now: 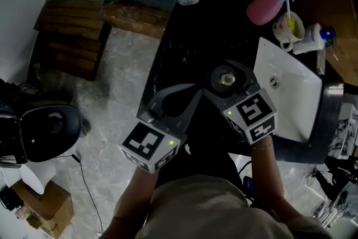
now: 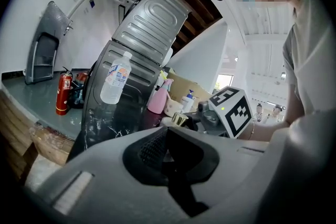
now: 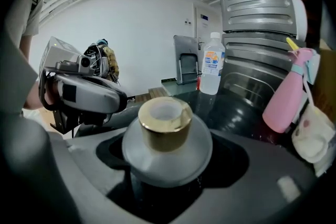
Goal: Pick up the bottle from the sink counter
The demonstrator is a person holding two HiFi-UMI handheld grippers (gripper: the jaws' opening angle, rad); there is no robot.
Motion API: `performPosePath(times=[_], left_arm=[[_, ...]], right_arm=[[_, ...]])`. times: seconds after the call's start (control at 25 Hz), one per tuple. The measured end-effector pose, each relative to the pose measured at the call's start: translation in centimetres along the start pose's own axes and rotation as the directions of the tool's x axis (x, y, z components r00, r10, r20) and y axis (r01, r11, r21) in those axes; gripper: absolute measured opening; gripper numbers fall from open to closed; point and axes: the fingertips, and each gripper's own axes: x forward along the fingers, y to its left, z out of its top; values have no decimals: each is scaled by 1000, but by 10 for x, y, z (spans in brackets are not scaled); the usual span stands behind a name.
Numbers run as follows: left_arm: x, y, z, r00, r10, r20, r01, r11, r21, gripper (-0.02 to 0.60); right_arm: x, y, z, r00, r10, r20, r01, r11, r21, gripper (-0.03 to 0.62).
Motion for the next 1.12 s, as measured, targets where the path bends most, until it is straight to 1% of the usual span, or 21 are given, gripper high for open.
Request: performPosePath(times=[0.36, 0.6, 0.96, 1.12], left_arm=[[-3, 11, 3, 1000, -4, -17, 5, 1000, 21, 5], [-5, 12, 0, 1000, -4, -30, 5, 1000, 29, 3], [-8, 6, 3, 1000, -10, -28, 12, 998, 56, 4], [-10, 1, 3, 999, -14, -29, 16, 998, 64, 4]], right_arm=[[9, 3, 0, 1000, 14, -19, -13, 1000, 16, 356], [9, 3, -1, 1000, 25, -14, -24, 999, 25, 356], [9, -2, -1, 1000, -21, -15, 21, 1000, 8, 341], [8, -3, -2, 999, -40, -20, 40, 999, 20, 341]])
